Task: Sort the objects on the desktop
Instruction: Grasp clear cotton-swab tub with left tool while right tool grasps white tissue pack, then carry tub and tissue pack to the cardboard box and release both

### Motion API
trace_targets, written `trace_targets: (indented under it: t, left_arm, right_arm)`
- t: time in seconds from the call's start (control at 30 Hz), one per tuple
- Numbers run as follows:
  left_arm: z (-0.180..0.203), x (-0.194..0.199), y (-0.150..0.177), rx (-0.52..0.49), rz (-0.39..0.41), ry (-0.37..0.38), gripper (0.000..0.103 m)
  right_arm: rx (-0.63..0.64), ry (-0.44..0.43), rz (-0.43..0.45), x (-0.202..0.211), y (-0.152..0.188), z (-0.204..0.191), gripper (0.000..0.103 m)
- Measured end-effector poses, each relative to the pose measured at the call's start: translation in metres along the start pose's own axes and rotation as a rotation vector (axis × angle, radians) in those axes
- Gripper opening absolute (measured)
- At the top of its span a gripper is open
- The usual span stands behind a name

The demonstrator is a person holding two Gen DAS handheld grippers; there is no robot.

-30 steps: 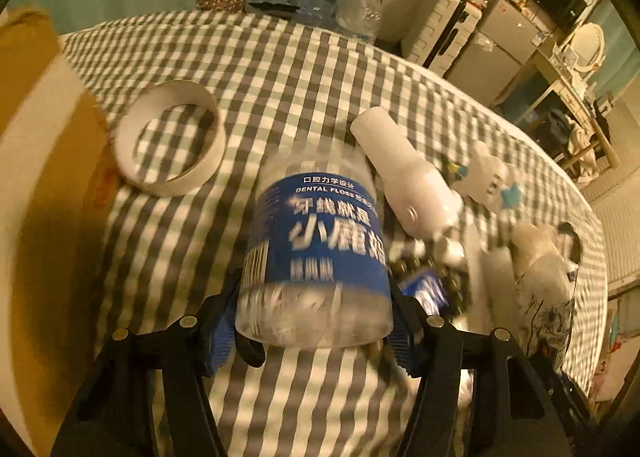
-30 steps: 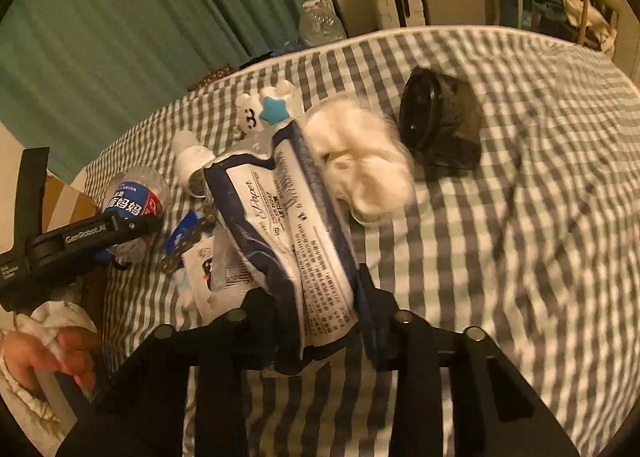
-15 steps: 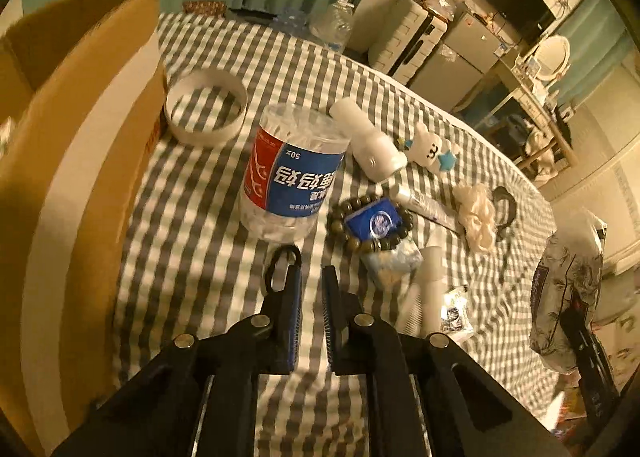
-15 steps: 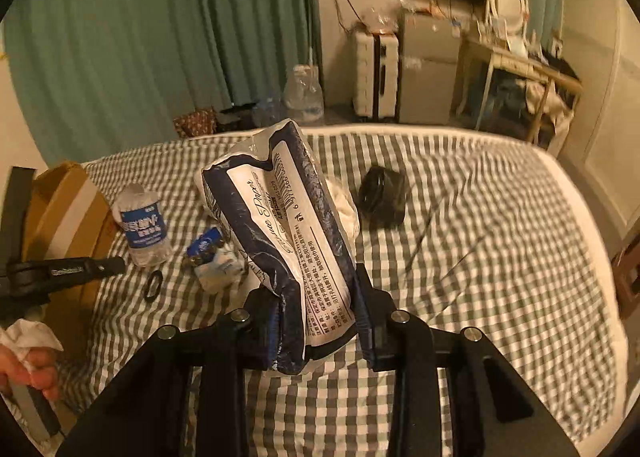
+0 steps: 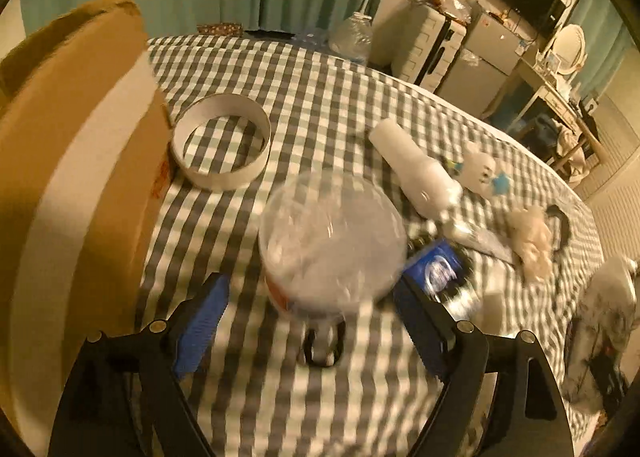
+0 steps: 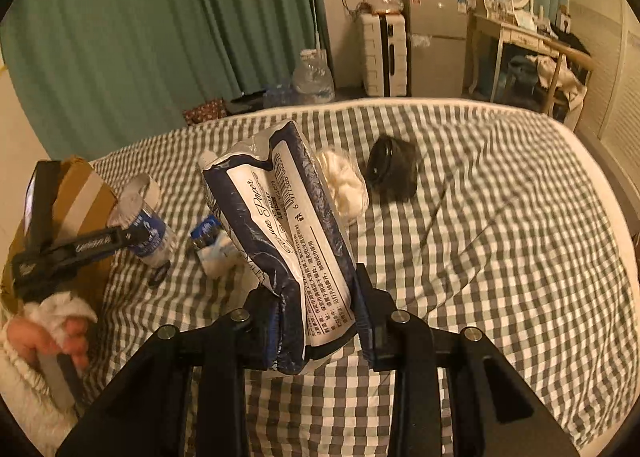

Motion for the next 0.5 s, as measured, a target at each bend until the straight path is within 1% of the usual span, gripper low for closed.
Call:
trace_targets:
  t: [0.03,0.07,0.1,0.17,0.3,0.37,0.43,0.5]
  left_arm:
    - [0.001,-0.006,-0.003,-0.011,-0.007,-0.001,0.076]
    - [0.002,-0.012,-0.006,-0.029,-0.025,-0.006,0.062]
    - [0.004,-0.018,-0.008,-0.053,-0.049,-0.008,0.064]
    - [0.007,-0.016,-0.012,-0.063,-0.024,-0.005,0.063]
    - [0.013,-0.005,-0.011,-0.044,-0.012,0.04,0.063]
    - [0.016,0.009,-0.011,-0.033,0.006,0.08,0.063]
    - [0.02,0.032,-0.013,-0.028,0.043,0.113,0.063]
    - [0.023,0.062,-0.02,-0.028,0.092,0.154,0.063]
  right_arm:
    - [-0.002,0.0,-0.005,-0.003,0.002,0.003,0.031]
    - [-0.004,-0.001,-0.013,-0.004,0.003,0.004,0.031]
    - [-0.007,0.0,-0.019,-0.007,0.002,0.005,0.031]
    - [-0.01,-0.003,-0.02,-0.006,0.001,0.004,0.031]
    - [0.0,-0.003,-0.013,0.0,-0.004,-0.006,0.031]
    - [0.005,-0.018,0.004,0.009,-0.01,-0.017,0.031]
    - [0.014,-0.037,0.019,0.018,-0.016,-0.028,0.03]
    - [0.034,-0.056,0.042,0.032,-0.024,-0.047,0.03]
Point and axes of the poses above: each gripper's, at about its wrist camera, not at the fingertips, and x roughly against the way its jaws point, z to its right, y to its underside, the point moved 7 cm from there along -x, roughly the way its jaws point
